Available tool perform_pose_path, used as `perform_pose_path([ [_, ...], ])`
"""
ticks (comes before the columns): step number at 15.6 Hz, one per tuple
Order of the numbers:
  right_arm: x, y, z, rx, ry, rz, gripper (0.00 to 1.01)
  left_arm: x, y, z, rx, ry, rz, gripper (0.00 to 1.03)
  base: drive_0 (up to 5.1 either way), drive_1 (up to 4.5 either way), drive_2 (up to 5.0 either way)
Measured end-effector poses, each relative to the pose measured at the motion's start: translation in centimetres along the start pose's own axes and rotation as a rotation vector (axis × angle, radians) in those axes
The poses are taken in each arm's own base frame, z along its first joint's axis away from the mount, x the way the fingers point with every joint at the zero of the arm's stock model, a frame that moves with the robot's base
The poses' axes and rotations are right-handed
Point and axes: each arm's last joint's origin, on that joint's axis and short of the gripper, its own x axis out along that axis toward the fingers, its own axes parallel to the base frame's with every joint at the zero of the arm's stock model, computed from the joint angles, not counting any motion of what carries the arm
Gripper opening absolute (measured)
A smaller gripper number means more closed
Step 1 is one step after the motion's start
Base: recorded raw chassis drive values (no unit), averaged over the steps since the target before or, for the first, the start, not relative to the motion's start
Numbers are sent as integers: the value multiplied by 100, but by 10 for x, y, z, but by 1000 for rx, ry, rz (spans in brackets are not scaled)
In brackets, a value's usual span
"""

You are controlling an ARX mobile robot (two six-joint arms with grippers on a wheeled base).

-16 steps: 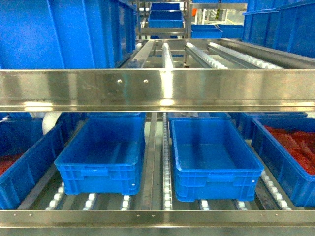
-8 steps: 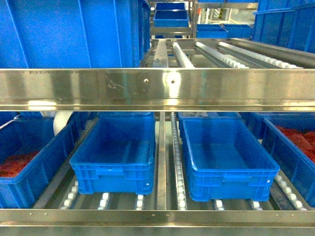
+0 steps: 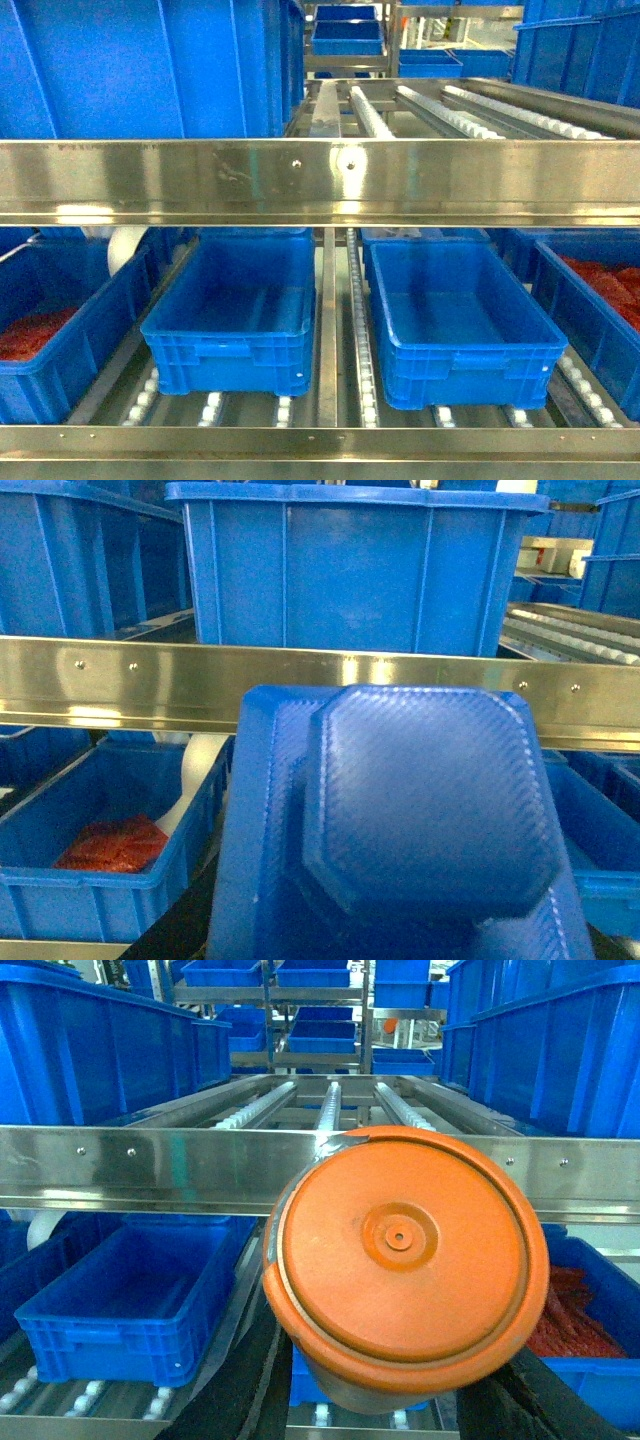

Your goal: Sort blue parts and orange caps into right shelf containers

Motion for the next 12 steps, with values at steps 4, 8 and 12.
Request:
perform_pose_path([
  [4, 0, 0, 0, 0, -3, 0, 40, 0, 0, 0, 0, -4, 0, 42, 0, 0, 0],
  [8, 0, 0, 0, 0, 0, -3, 40, 0, 0, 0, 0, -1, -1, 42, 0, 0, 0],
  [12, 0, 0, 0, 0, -1, -4, 40, 0, 0, 0, 1, 1, -2, 42, 0, 0, 0],
])
